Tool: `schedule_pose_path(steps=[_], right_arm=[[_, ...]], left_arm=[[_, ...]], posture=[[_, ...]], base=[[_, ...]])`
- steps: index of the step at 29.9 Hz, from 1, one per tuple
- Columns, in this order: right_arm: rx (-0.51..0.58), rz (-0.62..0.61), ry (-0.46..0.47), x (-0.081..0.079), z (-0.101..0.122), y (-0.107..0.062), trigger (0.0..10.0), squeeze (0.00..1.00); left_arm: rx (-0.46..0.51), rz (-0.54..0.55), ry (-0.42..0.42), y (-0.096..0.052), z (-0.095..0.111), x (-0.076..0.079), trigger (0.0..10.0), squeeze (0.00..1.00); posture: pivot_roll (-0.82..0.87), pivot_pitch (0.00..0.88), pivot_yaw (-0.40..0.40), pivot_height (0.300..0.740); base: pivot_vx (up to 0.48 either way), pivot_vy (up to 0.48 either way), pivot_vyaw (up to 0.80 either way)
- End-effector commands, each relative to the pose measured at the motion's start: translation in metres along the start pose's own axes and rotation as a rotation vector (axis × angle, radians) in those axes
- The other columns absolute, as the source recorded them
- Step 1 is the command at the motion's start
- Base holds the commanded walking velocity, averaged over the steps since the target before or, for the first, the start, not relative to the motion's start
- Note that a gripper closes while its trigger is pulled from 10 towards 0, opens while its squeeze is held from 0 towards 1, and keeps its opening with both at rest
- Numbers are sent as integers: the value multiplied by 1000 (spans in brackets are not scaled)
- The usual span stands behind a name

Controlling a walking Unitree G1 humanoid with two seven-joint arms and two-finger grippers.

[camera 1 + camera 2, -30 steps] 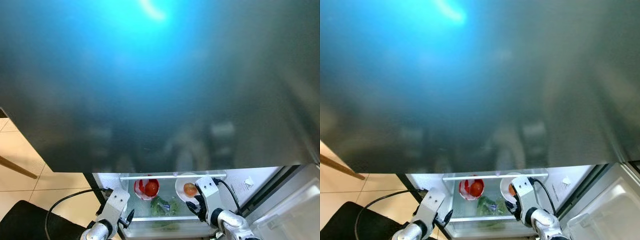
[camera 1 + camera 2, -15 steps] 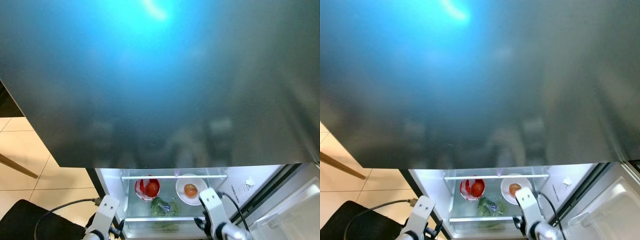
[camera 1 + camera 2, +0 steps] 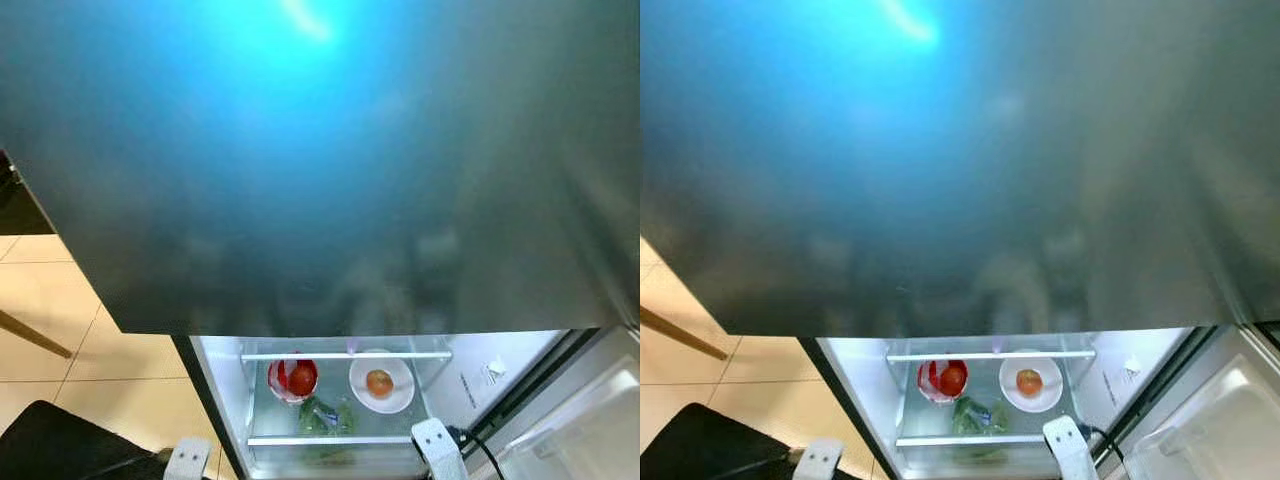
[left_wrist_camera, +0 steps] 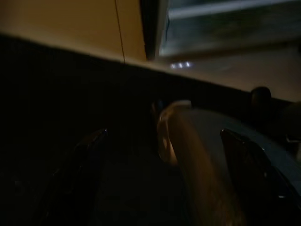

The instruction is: Restocking fridge

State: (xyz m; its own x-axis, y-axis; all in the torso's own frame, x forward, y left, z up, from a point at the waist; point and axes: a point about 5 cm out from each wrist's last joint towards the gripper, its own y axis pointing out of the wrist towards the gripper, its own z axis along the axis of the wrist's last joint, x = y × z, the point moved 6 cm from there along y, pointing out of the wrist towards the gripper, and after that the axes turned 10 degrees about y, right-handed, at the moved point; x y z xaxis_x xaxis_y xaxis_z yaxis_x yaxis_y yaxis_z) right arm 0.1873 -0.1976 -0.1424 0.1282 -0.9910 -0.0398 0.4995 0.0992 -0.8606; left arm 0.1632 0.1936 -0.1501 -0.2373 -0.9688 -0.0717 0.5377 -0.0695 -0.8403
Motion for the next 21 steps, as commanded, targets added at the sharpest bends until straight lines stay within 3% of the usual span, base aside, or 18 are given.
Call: schedule_pose_path(steps=[1,9,17,21], right_arm=[[-31,-16,29,2,-10,-1,10000,0],[-83,-59,76,13,-29,-6,10000,0],[-52,-103,114,31,-20,-9,10000,0],[-28,-100,120,27,-11,-6,10000,0]], left_arm=[[-37,8,-16,-2,-10,-2,10000,0],[-51,25,-54,-1,-10,-1,10000,0],[-73,22,-70,-1,-14,1,10000,0],[-79,51,-55,-1,-10,-13,10000,0]], posture=[[100,11,-16,740],[102,0,-32,740],[57,0,-19,740],[60,0,-13,740]], base=[[0,0,0],[0,0,0],[0,0,0],[0,0,0]])
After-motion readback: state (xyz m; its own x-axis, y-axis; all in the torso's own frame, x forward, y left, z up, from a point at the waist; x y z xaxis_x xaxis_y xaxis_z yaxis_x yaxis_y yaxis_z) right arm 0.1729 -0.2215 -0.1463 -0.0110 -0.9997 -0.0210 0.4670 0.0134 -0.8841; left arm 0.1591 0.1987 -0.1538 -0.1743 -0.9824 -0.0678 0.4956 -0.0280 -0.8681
